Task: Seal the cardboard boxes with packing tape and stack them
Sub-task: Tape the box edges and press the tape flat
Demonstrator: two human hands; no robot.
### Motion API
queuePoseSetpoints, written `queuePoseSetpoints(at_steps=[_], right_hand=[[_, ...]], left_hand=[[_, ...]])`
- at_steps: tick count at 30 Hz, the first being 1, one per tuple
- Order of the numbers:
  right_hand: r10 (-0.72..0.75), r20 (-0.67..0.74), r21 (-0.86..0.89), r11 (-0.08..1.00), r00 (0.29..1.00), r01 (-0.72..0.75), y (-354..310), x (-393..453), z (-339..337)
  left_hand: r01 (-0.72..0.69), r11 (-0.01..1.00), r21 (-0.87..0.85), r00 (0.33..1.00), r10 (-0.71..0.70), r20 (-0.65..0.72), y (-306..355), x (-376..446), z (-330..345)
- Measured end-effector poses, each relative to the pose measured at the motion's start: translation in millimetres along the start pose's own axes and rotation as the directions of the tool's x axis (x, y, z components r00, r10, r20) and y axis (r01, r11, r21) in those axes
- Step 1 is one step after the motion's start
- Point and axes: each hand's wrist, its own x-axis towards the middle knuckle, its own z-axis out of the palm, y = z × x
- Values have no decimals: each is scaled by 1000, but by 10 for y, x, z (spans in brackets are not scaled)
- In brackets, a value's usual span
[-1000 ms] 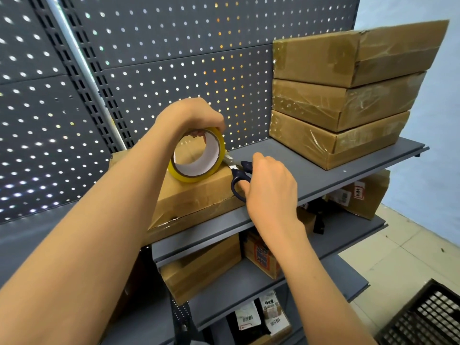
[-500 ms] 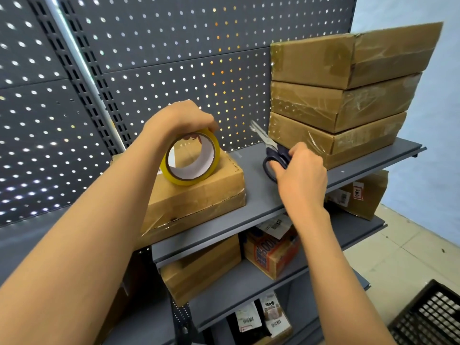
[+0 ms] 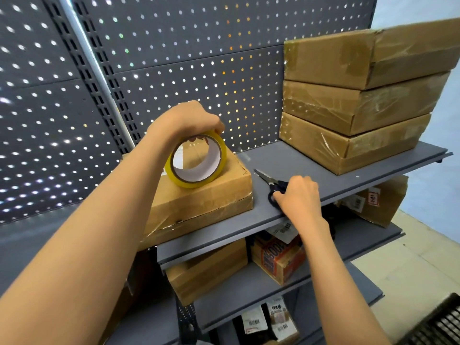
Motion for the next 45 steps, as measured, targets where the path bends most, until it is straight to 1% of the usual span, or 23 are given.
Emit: queuePoseSetpoints(at_steps=[3, 6, 8, 9, 10, 11, 12, 14, 15, 18, 19, 21, 23, 26, 28, 32, 34, 36, 38, 40, 42, 44, 45], right_hand=[[-40, -2, -23, 999, 999, 40, 20, 18, 38], [-80, -25, -9, 997, 996, 79, 20, 4, 35], [-126, -129, 89, 986, 984, 138, -1, -16, -12], [-143, -199, 198, 963, 970, 182, -39, -42, -53], [-156, -254, 334, 912, 954, 238, -95, -81, -102], [-167, -279, 477, 830, 946, 288, -165, -122, -155], [-178, -271, 600, 737, 946, 311, -244, -163, -210], [-210, -190, 754, 594, 959, 279, -414, -254, -300], [-232, -134, 792, 560, 963, 245, -486, -293, -321], [-325, 58, 838, 530, 944, 130, -648, -402, -317], [-360, 100, 855, 509, 928, 105, -677, -430, -295], [-417, 129, 901, 429, 900, 70, -720, -491, -264], [-444, 83, 936, 341, 892, 82, -763, -537, -222], [-386, -45, 957, 247, 922, 150, -789, -572, -163], [-344, -91, 964, 207, 935, 170, -804, -592, -161], [-249, -83, 981, 151, 965, 123, -812, -594, -134], [-226, -120, 975, 155, 967, 157, -820, -602, -118], [-223, -203, 951, 186, 953, 246, -832, -636, -123], [-223, -320, 900, 231, 921, 369, -839, -669, -158], [-242, -433, 810, 319, 869, 492, -826, -696, -215], [-255, -496, 742, 372, 830, 557, -784, -708, -279], [-245, -523, 719, 387, 817, 577, -729, -703, -340], [-245, -531, 706, 400, 811, 584, -706, -699, -363]], left_hand=[[-1, 1000, 4, 1000, 1, -2, -2, 12, 2], [0, 1000, 1, 1000, 0, -7, -5, 1, -2], [-7, 1000, 8, 1000, 7, -22, -8, -13, 1], [-12, 1000, 14, 999, 13, -32, -15, -22, 3], [-19, 1000, 19, 999, 19, -42, -26, -36, -1], [-24, 1000, 17, 998, 25, -54, -44, -56, -4], [-31, 1000, 6, 997, 31, -71, -75, -81, -8], [-60, 997, -42, 989, 54, -136, -165, -164, -19], [-93, 993, -78, 981, 78, -175, -224, -221, -20], [-266, 950, -162, 926, 204, -319, -398, -498, 7], [-321, 930, -177, 897, 239, -371, -444, -603, 28], [-399, 903, -159, 840, 290, -459, -510, -765, 73], [-433, 891, -133, 797, 310, -518, -550, -845, 108], [-465, 878, -112, 748, 322, -581, -598, -887, 150], [-477, 872, -107, 736, 330, -591, -618, -911, 184], [-467, 878, -101, 752, 334, -568, -612, -980, 243], [-448, 889, -95, 776, 334, -535, -625, -1015, 228], [-436, 886, -162, 824, 320, -469, -652, -1082, 195], [-394, 870, -298, 893, 284, -350, -682, -1182, 180], [-339, 854, -395, 938, 274, -211, -722, -1286, 190], [-343, 804, -485, 936, 333, -112, -751, -1372, 208], [-359, 742, -566, 922, 377, -90, -760, -1419, 235], [-368, 731, -575, 918, 383, -100, -756, -1421, 256]])
